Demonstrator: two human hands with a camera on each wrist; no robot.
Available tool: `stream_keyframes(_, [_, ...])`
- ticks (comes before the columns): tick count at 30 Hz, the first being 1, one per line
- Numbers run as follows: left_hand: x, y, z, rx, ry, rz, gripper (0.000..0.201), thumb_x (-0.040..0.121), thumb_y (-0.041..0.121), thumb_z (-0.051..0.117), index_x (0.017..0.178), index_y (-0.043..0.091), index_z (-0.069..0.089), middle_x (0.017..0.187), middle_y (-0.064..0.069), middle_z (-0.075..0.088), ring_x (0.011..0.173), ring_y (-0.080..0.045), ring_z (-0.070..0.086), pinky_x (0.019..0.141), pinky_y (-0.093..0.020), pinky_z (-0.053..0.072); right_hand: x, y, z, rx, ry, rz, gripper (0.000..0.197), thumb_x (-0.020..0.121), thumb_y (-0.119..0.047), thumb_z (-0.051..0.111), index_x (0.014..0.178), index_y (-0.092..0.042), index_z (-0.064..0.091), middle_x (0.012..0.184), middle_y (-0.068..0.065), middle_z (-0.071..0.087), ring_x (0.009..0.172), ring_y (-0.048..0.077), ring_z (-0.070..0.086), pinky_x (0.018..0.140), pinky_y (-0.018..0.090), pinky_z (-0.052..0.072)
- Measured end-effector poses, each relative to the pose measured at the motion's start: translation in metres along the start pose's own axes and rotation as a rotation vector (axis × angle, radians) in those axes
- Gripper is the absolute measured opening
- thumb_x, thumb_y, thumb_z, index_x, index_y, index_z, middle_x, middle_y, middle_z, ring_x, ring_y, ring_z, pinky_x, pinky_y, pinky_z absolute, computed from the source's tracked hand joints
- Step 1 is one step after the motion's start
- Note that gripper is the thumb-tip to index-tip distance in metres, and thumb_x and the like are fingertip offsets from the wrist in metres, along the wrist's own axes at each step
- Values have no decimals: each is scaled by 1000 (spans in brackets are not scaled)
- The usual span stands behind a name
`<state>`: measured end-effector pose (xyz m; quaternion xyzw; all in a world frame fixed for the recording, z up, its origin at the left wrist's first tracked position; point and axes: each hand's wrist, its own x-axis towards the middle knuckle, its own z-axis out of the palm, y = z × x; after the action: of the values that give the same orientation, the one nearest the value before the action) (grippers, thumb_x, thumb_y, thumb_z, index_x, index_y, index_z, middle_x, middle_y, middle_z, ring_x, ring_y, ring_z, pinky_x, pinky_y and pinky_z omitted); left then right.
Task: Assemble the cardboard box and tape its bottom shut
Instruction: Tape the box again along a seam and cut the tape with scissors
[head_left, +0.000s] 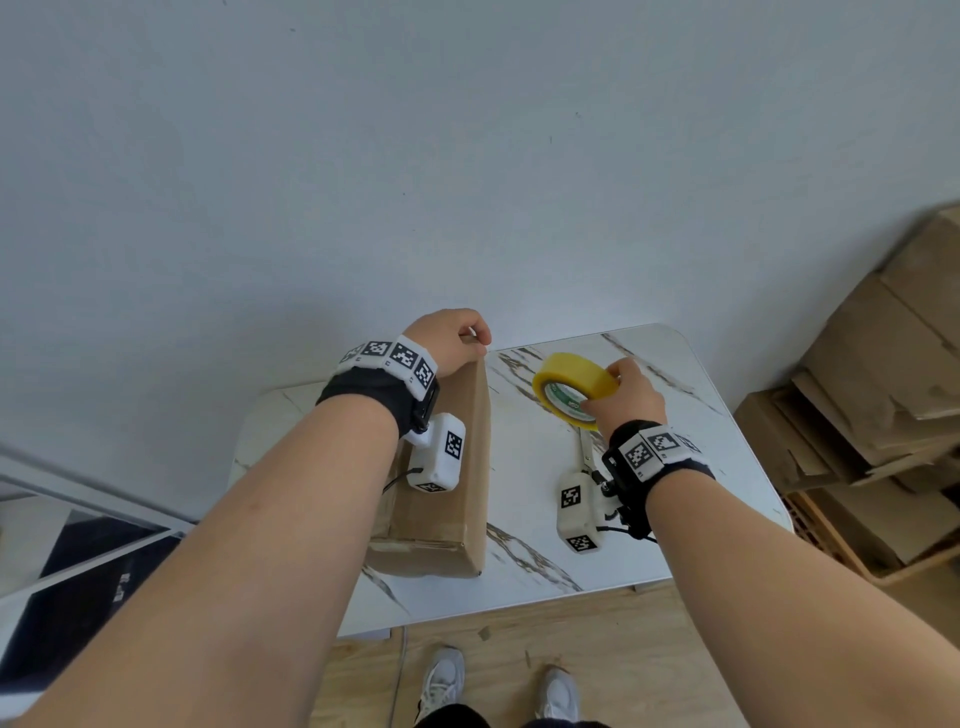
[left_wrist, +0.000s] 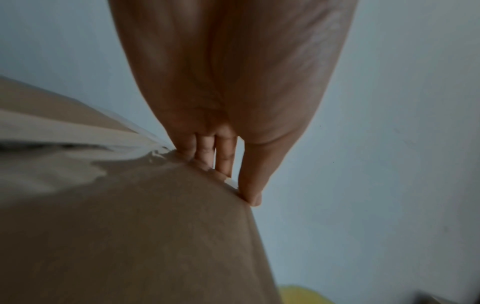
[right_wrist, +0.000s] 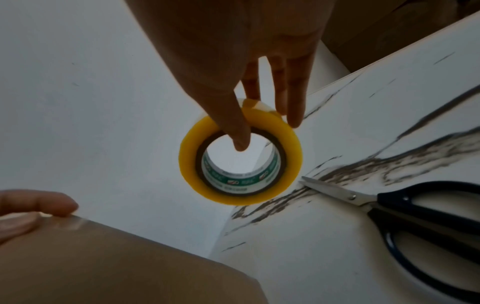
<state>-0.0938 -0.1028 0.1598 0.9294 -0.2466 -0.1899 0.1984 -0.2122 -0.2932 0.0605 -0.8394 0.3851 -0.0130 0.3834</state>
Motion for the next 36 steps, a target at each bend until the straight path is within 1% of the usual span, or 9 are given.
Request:
stream_keyframes(4, [2, -1, 1, -13, 0, -7, 19, 92, 23, 57, 109, 21, 63, 118, 0, 61, 112, -18, 56, 94, -29, 42, -10, 13, -3, -91, 66, -14, 32, 81, -3, 48, 107, -21, 46, 80, -2, 34, 99, 31, 53, 74, 39, 54])
stream_keyframes(7, [2, -1, 2, -42, 21, -12, 18, 91, 21, 58, 107, 21, 64, 117, 0, 61, 111, -19, 57, 94, -29, 42, -13, 27, 3, -208, 103, -38, 33, 81, -6, 51, 113, -13, 44, 101, 6, 53, 113, 33, 37, 75, 43, 52])
stream_keyframes(15, [3, -1, 3, -63, 15, -26, 18, 90, 21, 60, 107, 22, 65, 119, -2, 61, 112, -20, 57, 99, -33, 44, -14, 46, 24, -471, -143, -34, 40, 85, -15, 60, 125, -14, 52, 117, 3, 47, 123, 32, 30, 77, 34, 44])
stream_keyframes(19, [0, 1, 3, -73, 16, -34, 19, 91, 19, 58, 109, 22, 65, 120, -2, 61, 113, -20, 57, 96, -30, 43, -16, 38, 28, -563, -302, -35, 22, 86, -15, 57, 108, -15, 62, 94, 3, 54, 124, 31, 35, 75, 34, 43])
stream_keyframes(21, [0, 3, 4, -93, 23, -46, 24, 92, 12, 51, 110, 20, 65, 121, -3, 61, 113, -20, 57, 95, -29, 43, -20, 36, 30, -653, -366, -20, 19, 89, -11, 50, 101, -14, 64, 77, 2, 50, 114, 28, 42, 90, 37, 46])
stream_keyframes(24, [-1, 5, 3, -122, 25, -67, 40, 90, -1, 37, 111, 18, 66, 127, -4, 59, 118, -21, 55, 94, -27, 41, -28, 36, 33, -737, -376, -9, 24, 92, -9, 43, 100, -14, 65, 75, 2, 49, 113, 29, 46, 102, 37, 41])
stream_keyframes(30, [-4, 6, -5, -150, 5, -32, 48, 88, -8, 36, 116, 20, 63, 127, -5, 56, 117, -21, 54, 92, -30, 44, -23, 12, 21, -357, -202, 51, 27, 93, -12, 45, 110, -13, 65, 109, 9, 66, 97, 28, 61, 74, 30, 47])
stream_keyframes(33, [-3, -2, -9, -218, 56, -34, 47, 84, -12, 42, 110, 21, 63, 128, -3, 56, 120, -17, 54, 85, -30, 45, -17, -17, 12, -65, -151, 1, 22, 93, -15, 50, 106, -12, 67, 105, 8, 68, 89, 24, 59, 74, 28, 45])
stream_keyframes(36, [-2, -10, -14, -276, 86, -10, 44, 79, -11, 56, 109, 20, 63, 131, 0, 57, 126, -13, 50, 92, -23, 39, -13, -44, 8, 151, -156, -30, 18, 92, -21, 55, 88, -10, 69, 94, 10, 72, 79, 23, 61, 78, 37, 55])
